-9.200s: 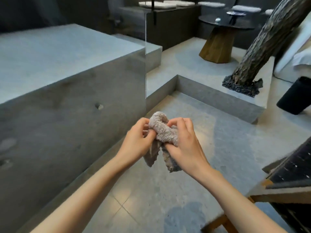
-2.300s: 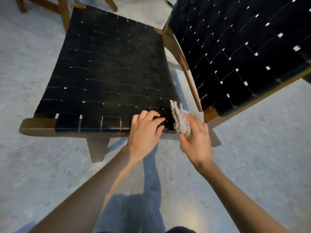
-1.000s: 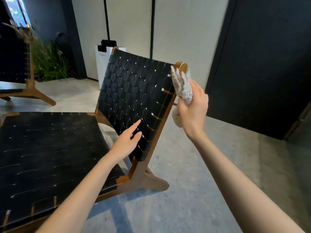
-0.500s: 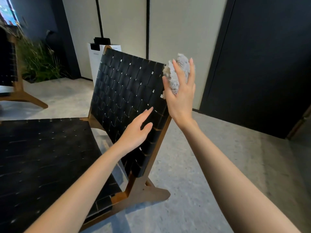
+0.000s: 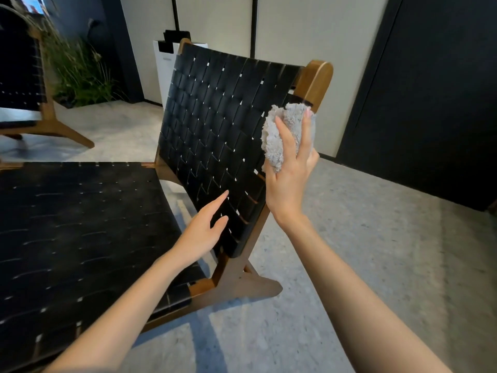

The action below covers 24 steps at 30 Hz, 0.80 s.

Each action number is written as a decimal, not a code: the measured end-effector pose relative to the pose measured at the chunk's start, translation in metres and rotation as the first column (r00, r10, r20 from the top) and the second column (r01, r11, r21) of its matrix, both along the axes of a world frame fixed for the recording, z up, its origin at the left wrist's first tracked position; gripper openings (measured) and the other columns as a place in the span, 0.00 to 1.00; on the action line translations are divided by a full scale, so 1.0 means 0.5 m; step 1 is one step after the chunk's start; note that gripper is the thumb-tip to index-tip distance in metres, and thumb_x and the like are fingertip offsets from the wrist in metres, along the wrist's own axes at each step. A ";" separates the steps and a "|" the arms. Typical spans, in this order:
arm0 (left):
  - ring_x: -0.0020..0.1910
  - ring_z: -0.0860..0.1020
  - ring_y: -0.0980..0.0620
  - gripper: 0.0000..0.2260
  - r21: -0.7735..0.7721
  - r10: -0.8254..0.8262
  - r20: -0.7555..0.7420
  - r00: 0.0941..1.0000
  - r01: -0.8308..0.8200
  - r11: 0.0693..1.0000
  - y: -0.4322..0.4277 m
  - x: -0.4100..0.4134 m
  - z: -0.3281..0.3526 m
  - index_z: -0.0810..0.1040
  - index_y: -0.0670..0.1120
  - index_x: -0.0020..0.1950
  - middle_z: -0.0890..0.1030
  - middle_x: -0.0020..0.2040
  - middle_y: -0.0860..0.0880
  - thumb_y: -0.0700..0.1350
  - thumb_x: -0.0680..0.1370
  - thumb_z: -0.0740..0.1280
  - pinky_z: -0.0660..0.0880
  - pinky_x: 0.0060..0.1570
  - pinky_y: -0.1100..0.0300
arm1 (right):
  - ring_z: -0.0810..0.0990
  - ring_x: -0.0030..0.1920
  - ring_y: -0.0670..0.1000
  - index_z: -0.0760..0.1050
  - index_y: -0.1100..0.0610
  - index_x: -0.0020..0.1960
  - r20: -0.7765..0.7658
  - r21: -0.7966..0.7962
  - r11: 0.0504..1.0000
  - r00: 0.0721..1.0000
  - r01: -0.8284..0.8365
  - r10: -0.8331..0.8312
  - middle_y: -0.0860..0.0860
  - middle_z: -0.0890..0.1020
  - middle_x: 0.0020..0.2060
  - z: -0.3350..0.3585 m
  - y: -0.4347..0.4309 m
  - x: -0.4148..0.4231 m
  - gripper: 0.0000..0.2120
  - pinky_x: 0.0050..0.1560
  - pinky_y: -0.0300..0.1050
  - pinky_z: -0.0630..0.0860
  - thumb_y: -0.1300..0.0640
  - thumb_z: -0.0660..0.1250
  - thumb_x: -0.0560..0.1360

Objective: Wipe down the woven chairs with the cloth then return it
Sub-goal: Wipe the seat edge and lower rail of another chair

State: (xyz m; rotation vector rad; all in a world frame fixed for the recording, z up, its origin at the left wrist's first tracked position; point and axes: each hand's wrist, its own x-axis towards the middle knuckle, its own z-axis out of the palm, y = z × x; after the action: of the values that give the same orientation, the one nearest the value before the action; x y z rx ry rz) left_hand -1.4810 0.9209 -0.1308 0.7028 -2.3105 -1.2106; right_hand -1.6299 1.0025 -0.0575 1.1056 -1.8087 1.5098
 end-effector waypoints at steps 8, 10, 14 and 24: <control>0.69 0.63 0.65 0.23 -0.121 0.056 0.296 0.954 -0.021 0.992 0.012 0.141 -0.086 0.59 0.55 0.76 0.63 0.74 0.55 0.45 0.82 0.59 0.63 0.65 0.67 | 0.53 0.71 0.54 0.67 0.47 0.69 0.065 0.104 0.994 0.997 -0.043 0.037 0.46 0.48 0.77 -0.181 0.007 0.076 0.23 0.68 0.35 0.55 0.55 0.62 0.75; 0.75 0.55 0.54 0.23 -0.166 0.063 0.458 0.887 0.016 0.986 0.018 0.175 -0.100 0.57 0.56 0.76 0.59 0.76 0.55 0.46 0.82 0.58 0.57 0.73 0.52 | 0.50 0.71 0.50 0.65 0.44 0.69 0.091 0.113 0.992 0.995 -0.050 0.040 0.46 0.47 0.77 -0.220 0.004 0.091 0.24 0.67 0.35 0.57 0.56 0.64 0.75; 0.77 0.46 0.51 0.22 -0.240 0.080 0.721 0.688 0.141 0.960 0.022 0.232 -0.127 0.51 0.61 0.76 0.50 0.78 0.58 0.53 0.83 0.52 0.45 0.73 0.38 | 0.45 0.72 0.47 0.64 0.42 0.70 0.116 0.146 0.988 0.992 -0.055 0.038 0.44 0.46 0.77 -0.298 -0.001 0.118 0.25 0.69 0.40 0.57 0.54 0.61 0.74; 0.77 0.45 0.49 0.26 -0.451 0.274 0.746 0.607 0.157 0.879 0.018 0.274 -0.166 0.48 0.62 0.76 0.49 0.78 0.56 0.65 0.79 0.45 0.45 0.71 0.33 | 0.49 0.72 0.61 0.61 0.38 0.71 0.140 0.354 0.933 0.990 -0.061 0.011 0.40 0.41 0.77 -0.423 0.016 0.179 0.41 0.59 0.51 0.71 0.66 0.75 0.68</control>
State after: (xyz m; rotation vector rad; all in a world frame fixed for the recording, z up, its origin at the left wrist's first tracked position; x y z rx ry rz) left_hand -1.3440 0.9297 -0.2138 1.3041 -3.0794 -0.1825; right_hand -1.5404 1.0105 -0.2690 1.2317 -2.2339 1.3347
